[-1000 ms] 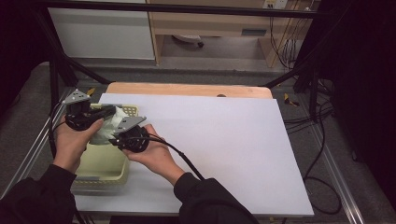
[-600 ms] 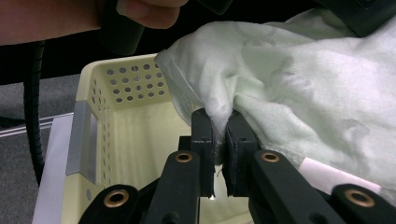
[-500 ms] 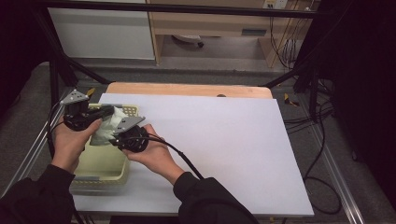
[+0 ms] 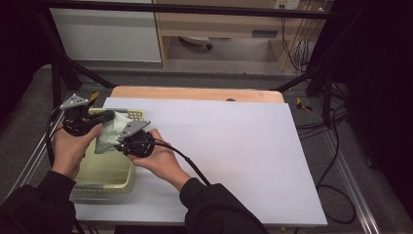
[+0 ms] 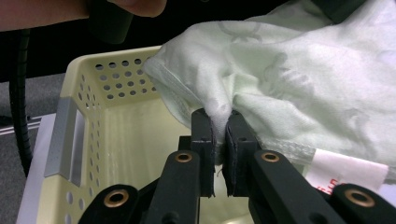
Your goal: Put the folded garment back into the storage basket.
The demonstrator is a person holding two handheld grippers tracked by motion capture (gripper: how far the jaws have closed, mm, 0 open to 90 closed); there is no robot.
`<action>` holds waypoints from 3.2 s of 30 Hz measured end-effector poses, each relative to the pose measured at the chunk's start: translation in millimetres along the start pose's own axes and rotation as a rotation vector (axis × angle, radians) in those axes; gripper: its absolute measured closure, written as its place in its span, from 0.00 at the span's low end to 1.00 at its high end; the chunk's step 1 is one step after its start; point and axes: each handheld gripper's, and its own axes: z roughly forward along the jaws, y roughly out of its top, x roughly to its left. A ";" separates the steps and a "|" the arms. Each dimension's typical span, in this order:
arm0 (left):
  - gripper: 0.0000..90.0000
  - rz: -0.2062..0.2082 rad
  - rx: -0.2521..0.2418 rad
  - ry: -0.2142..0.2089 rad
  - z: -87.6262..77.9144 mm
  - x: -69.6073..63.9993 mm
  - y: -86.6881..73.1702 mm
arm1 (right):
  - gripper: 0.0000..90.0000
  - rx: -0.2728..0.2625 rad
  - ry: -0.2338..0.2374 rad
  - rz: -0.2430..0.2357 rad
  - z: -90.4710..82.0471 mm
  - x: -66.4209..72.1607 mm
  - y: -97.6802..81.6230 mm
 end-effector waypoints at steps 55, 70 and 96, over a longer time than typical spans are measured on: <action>0.94 -0.049 0.054 0.066 6.5 25.9 -36.5 | 0.94 0.063 0.003 -0.023 21.1 -0.9 -12.2; 0.94 -0.042 0.060 0.072 15.2 25.5 -39.6 | 0.94 0.098 -0.004 -0.031 27.4 -4.6 -15.4; 0.14 -0.069 -0.034 0.147 -11.2 -23.9 -72.7 | 0.10 0.021 -0.194 0.075 -83.5 -2.0 -33.1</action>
